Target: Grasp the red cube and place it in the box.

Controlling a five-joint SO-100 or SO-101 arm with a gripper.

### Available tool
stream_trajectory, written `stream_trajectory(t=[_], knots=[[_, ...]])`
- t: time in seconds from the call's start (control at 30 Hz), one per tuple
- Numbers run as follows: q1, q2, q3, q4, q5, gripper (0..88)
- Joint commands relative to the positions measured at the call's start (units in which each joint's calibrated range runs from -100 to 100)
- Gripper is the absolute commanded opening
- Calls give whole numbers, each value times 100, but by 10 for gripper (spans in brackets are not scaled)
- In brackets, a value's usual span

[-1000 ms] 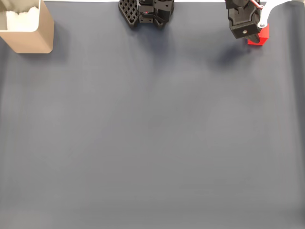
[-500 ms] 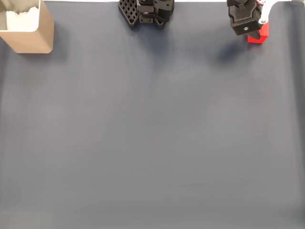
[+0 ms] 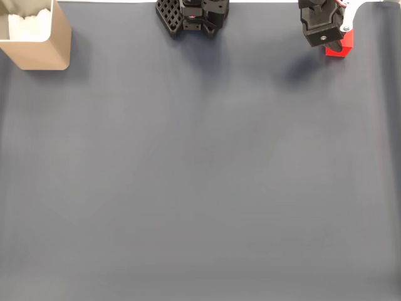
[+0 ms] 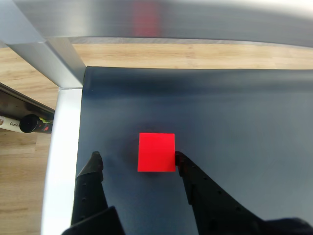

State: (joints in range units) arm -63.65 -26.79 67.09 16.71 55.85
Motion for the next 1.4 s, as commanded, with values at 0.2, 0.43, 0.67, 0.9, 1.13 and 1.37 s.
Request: stream_trajectory(t=[0.2, 0.43, 0.67, 0.9, 1.13, 1.37], knots=[[-20, -68, -295, -121, -59, 195], [-20, -85, -331, -121, 29, 92], [-13, -85, -331, -121, 54, 0], [51, -198, -358, -23, 39, 0], [491, -458, -1043, 788, 44, 0], [1251, -752, -1891, 1879, 44, 0]])
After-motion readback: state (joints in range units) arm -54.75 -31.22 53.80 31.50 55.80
